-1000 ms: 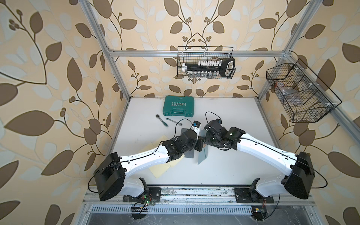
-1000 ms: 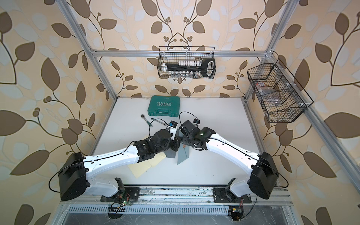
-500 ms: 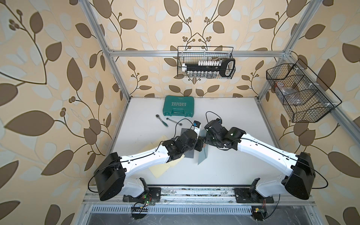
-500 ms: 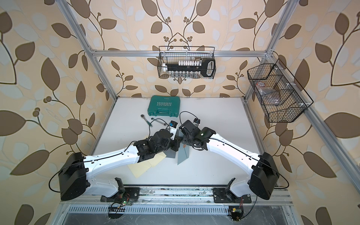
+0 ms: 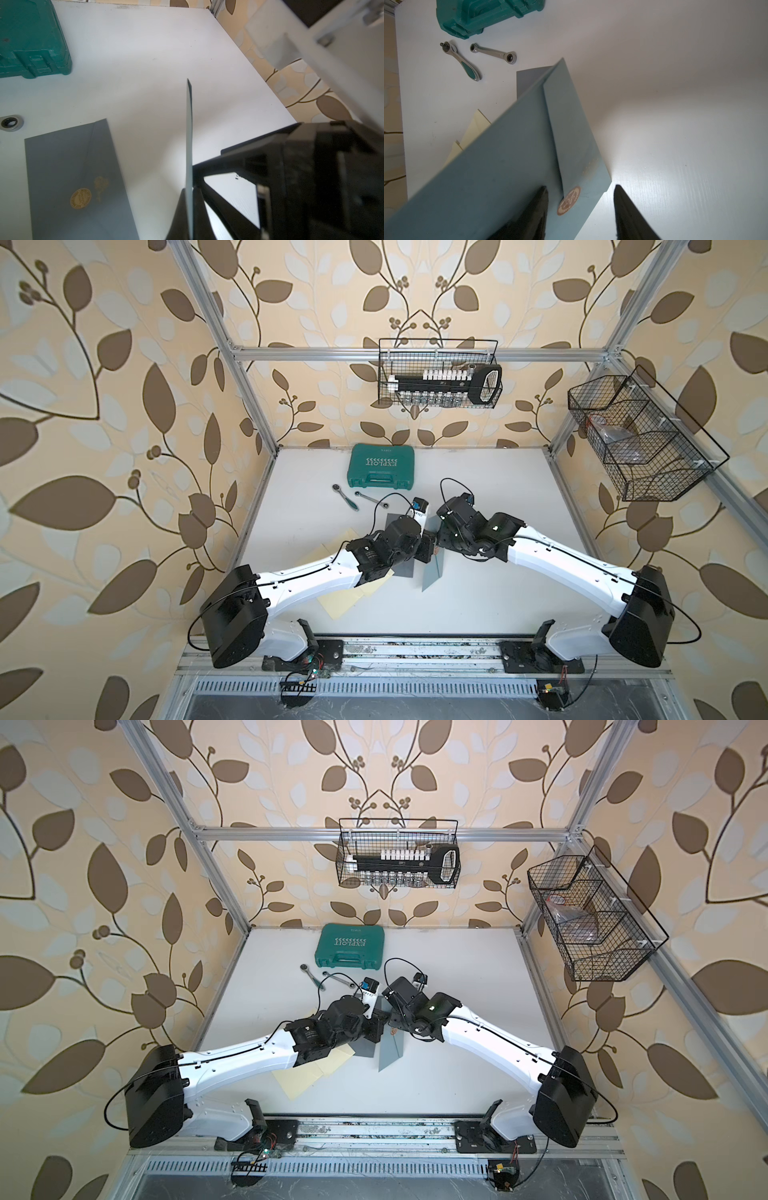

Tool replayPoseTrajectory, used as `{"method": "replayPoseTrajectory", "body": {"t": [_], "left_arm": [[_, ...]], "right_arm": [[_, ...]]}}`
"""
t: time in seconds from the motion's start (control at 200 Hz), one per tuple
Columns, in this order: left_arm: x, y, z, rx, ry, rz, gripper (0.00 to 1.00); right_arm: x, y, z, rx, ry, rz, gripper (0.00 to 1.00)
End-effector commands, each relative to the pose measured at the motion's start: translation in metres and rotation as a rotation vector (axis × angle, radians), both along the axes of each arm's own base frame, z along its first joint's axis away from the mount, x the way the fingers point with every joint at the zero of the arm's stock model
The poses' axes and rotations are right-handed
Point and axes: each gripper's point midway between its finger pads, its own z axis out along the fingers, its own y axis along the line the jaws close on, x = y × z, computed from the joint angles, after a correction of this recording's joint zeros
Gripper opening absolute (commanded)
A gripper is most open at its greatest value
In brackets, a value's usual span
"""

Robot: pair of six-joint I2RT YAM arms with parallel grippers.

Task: Open the envelope
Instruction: Open the envelope flap on the envelope.

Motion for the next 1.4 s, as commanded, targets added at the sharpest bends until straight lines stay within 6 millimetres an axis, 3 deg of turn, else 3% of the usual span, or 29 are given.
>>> {"method": "replayPoseTrajectory", "body": {"t": [0.0, 0.31, 0.69, 1.055, 1.145, 1.4], "left_arm": [[-0.005, -0.014, 0.025, -0.073, -0.029, -0.052, 0.0], [-0.004, -0.014, 0.024, -0.068, -0.035, -0.052, 0.0], [-0.003, -0.012, 0.024, -0.062, -0.04, -0.042, 0.0], [-0.003, -0.013, 0.024, -0.063, -0.033, -0.045, 0.0], [-0.003, -0.012, 0.023, -0.06, -0.032, -0.043, 0.0], [-0.002, -0.011, 0.022, -0.056, -0.032, -0.036, 0.0]], "right_arm": [[0.004, -0.002, -0.008, 0.011, 0.002, -0.03, 0.48], [0.006, 0.0, -0.017, 0.052, 0.026, -0.027, 0.47], [0.003, -0.014, -0.023, -0.016, 0.041, -0.046, 0.46], [0.002, -0.015, -0.026, -0.036, 0.062, -0.045, 0.35], [0.002, -0.015, -0.025, -0.036, 0.061, -0.043, 0.27], [0.002, -0.018, -0.024, -0.044, 0.057, -0.049, 0.25]]}}
